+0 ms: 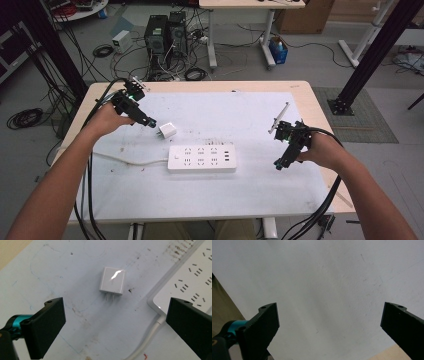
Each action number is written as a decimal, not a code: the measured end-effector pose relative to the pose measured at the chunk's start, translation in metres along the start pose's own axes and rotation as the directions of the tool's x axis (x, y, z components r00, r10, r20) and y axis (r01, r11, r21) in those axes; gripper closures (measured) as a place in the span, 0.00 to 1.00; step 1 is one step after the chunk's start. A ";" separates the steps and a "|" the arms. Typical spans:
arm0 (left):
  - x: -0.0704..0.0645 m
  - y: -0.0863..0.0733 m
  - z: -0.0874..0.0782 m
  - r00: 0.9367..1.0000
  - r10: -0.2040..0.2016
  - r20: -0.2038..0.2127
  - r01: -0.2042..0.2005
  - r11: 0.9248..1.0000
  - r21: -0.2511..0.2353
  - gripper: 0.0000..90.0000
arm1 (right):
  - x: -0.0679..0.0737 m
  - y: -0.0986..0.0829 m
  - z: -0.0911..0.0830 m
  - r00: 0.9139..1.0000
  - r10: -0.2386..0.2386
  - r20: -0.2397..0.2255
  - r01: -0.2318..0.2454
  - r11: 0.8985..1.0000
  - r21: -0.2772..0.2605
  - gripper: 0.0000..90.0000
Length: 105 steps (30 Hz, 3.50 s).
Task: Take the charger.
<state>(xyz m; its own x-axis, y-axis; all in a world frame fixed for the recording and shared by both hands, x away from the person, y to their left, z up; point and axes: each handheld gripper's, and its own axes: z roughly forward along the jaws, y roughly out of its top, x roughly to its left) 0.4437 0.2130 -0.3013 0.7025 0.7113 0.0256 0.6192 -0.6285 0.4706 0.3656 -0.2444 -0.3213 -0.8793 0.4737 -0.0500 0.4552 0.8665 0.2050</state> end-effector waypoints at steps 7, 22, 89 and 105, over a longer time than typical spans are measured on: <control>0.005 0.005 0.017 0.998 0.049 0.030 -0.049 0.999 -0.016 0.03 | 0.003 0.003 0.001 1.000 0.008 0.003 -0.008 1.000 -0.004 0.01; 0.007 0.016 0.076 0.988 0.137 0.077 -0.141 0.989 0.042 0.03 | 0.001 0.007 0.007 1.000 0.014 -0.004 -0.014 1.000 0.018 0.01; -0.022 -0.001 0.018 0.955 0.219 0.201 -0.200 0.974 -0.109 0.47 | 0.005 -0.004 0.011 0.995 0.099 0.034 -0.099 0.995 0.003 0.01; -0.062 -0.009 -0.025 0.930 0.314 0.192 -0.291 0.946 -0.141 0.47 | 0.015 -0.009 0.000 0.994 0.092 0.052 -0.089 0.994 -0.057 0.01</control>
<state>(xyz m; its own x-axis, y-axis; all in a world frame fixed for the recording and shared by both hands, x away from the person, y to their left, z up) 0.3857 0.1828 -0.2849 0.9150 0.4034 0.0027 0.3323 -0.7575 0.5619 0.3482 -0.2452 -0.3240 -0.8253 0.5589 -0.0813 0.5229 0.8105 0.2638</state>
